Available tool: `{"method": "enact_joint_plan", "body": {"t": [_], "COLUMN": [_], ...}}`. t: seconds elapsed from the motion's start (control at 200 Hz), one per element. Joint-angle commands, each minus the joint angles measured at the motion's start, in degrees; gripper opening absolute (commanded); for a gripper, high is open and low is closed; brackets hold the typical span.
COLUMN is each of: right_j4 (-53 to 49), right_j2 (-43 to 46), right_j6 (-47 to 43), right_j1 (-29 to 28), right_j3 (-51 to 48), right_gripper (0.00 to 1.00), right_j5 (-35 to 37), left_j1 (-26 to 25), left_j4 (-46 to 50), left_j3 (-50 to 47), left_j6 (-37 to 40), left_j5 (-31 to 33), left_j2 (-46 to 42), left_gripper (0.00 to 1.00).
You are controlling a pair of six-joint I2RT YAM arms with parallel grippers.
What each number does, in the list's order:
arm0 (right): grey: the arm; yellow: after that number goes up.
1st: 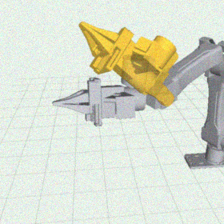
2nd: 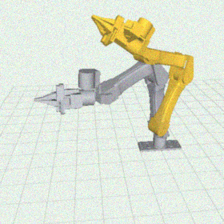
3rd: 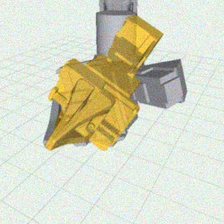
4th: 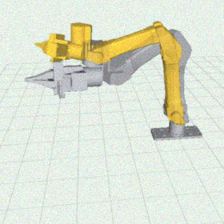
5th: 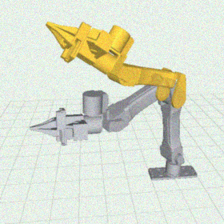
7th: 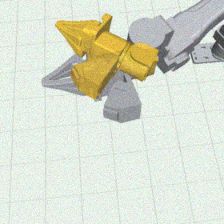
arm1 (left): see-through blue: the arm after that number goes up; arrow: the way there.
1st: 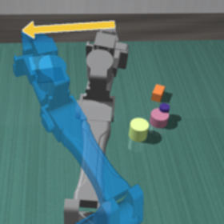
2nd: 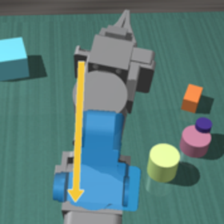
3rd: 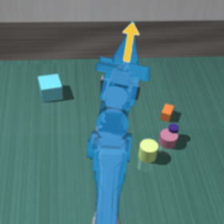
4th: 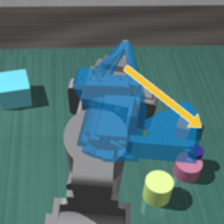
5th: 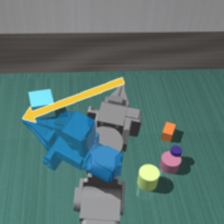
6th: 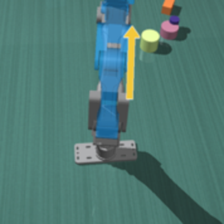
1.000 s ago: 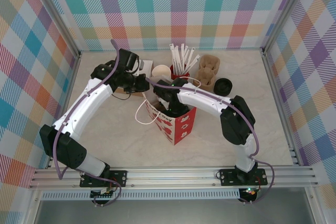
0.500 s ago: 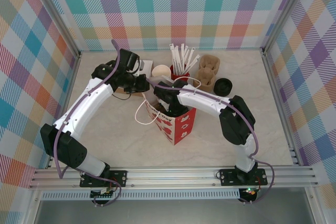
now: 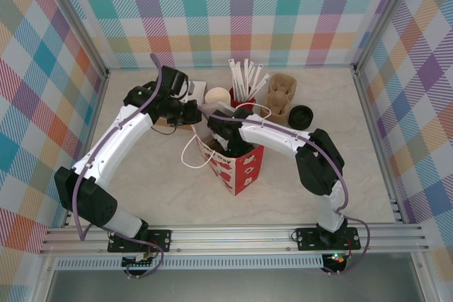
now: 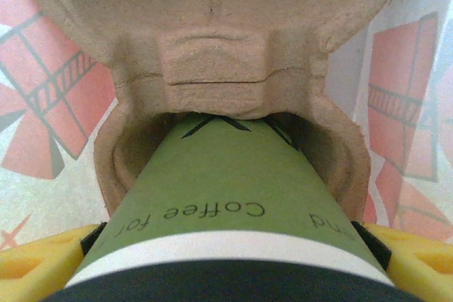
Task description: Pack the takeout coffee
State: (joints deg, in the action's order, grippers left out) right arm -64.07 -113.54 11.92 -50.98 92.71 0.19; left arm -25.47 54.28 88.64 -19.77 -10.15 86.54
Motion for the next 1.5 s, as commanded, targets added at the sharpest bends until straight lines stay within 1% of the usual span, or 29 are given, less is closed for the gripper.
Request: {"method": "enact_joint_plan", "body": {"t": [0.0, 0.08, 0.265, 0.38, 0.935, 1.495], "right_j4": [2.4, 2.2, 1.8, 1.2, -6.0, -12.4], "right_j2": [1.0, 1.8, 3.8, 4.6, 6.2, 8.4], "right_j6": [-0.6, -0.4, 0.2, 0.8, 2.8, 3.8], "right_j1": [0.0, 0.1, 0.4, 0.9, 1.9, 2.1], "right_j3": [-1.2, -0.8, 0.3, 1.5, 11.9, 21.2], "right_gripper": [0.87, 0.88, 0.97, 1.0, 1.0, 1.0], "right_j5": [-0.3, -0.3, -0.6, -1.5, -1.9, -1.1], "left_j1": [-0.3, -0.3, -0.3, -0.3, -0.3, -0.2], "left_j4": [1.8, 1.7, 1.6, 1.5, 1.7, 1.4], "left_j3": [-0.1, -0.2, -0.3, -0.3, -0.6, -0.5], "left_j6": [-0.6, -0.6, -0.7, -0.8, -1.0, -1.0], "left_j5": [0.6, 0.5, 0.2, 0.0, -0.2, -0.2], "left_j2": [0.2, 0.2, -0.1, -0.4, -1.8, -1.4], "left_gripper": [0.16, 0.16, 0.16, 0.16, 0.16, 0.16]}}
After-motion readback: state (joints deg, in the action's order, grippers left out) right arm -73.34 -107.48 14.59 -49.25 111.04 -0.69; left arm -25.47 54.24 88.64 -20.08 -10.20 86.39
